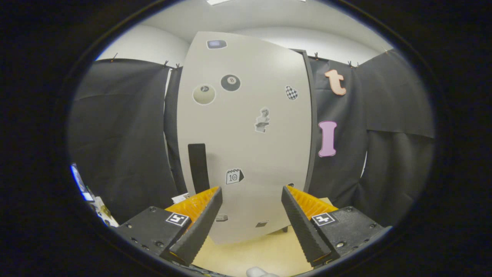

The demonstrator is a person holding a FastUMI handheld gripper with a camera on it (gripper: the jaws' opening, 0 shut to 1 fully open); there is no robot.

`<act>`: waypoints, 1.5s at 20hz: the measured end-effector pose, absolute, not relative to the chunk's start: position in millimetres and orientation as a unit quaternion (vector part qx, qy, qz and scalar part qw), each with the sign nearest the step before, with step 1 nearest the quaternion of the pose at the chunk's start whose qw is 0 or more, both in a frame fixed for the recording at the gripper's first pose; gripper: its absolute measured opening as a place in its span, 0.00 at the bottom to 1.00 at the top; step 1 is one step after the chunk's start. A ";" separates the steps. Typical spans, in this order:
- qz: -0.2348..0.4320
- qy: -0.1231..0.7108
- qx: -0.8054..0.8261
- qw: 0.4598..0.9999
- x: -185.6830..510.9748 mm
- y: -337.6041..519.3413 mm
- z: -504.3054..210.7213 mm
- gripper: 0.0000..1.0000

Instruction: Open the shoe cabinet door, grab the shoes and put them into the shoe cabinet, then close the shoe cabinet door.

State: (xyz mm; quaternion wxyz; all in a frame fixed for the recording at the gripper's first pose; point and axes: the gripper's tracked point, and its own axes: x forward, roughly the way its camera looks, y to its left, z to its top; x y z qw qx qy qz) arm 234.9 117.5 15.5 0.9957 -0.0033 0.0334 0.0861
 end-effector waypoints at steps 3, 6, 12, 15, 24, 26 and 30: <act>0.070 0.021 -0.008 0.997 219.0 114.3 16.7 1.00; 0.072 0.023 0.005 0.997 200.5 115.5 16.1 1.00; 0.058 0.020 0.002 0.998 163.1 109.7 14.9 1.00; 0.038 0.021 -0.007 0.999 143.8 99.7 8.9 1.00; 0.026 0.015 0.005 1.000 104.0 89.7 13.0 1.00; 0.027 0.013 0.006 1.000 98.3 91.5 14.0 1.00; 0.042 0.010 -0.002 0.999 90.8 104.4 10.8 1.00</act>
